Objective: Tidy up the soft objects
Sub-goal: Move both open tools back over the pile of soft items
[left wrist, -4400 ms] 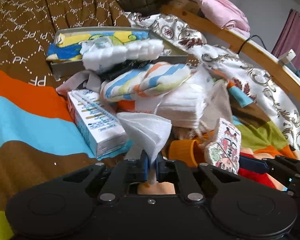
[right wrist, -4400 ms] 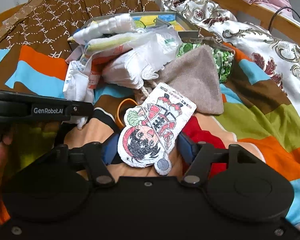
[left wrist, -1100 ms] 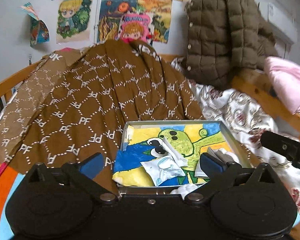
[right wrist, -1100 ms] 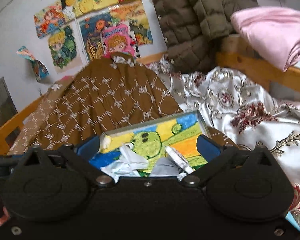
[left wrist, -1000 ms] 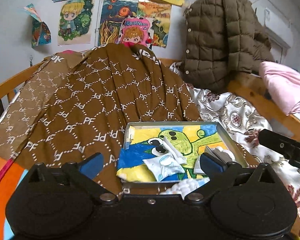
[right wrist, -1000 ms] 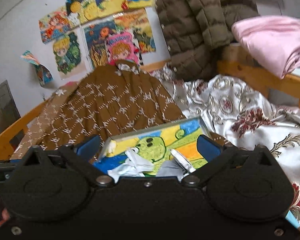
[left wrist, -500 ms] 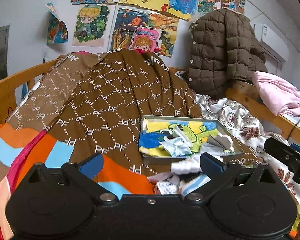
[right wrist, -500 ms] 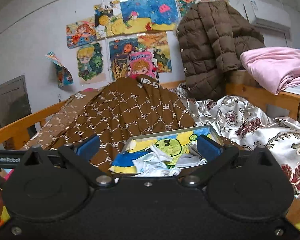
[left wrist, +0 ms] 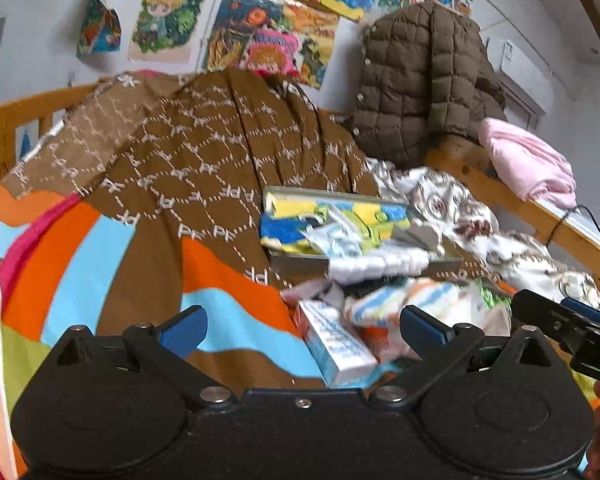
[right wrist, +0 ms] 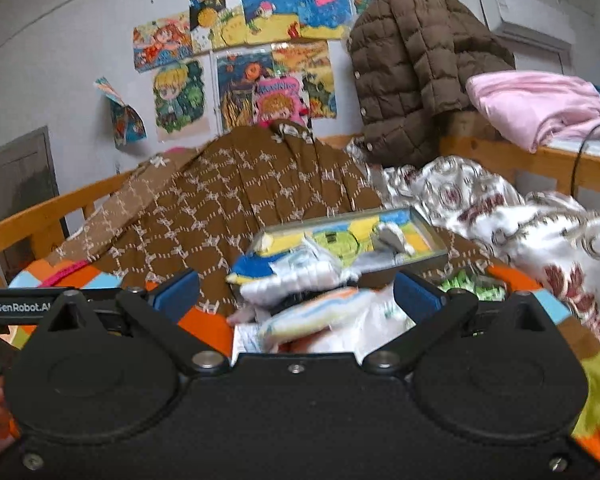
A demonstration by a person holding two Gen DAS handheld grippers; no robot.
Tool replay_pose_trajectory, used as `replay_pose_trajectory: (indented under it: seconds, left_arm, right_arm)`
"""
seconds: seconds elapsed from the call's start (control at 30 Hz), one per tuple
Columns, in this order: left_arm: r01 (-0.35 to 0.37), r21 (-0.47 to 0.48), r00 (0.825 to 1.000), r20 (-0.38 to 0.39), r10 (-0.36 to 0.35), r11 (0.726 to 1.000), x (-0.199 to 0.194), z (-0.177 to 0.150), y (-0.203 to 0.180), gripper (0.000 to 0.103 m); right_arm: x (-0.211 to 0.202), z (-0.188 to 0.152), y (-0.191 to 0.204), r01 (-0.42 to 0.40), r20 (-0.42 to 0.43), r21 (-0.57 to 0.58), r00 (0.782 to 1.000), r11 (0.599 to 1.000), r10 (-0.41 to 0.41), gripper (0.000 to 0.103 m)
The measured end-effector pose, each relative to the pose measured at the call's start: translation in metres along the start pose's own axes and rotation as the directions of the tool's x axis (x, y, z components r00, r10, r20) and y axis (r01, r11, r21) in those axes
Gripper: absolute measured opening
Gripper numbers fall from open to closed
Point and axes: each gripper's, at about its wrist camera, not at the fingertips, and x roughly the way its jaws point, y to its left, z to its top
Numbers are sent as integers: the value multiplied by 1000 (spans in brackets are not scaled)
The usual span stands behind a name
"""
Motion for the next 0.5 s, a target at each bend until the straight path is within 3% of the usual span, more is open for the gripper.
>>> replay_pose_trajectory:
  seconds: [0.27,0.5]
  left_arm:
    - [4,6,1000,-30,-3,1000,5,-5,1,102]
    - [-51,43,997,-50,54,998,10,-8,0,102]
  right_arm:
    - [10,-5,4,40,-66,-14,997,999,-41,102]
    - [19,-10,2,65,-108,-47,992,997,-70,102]
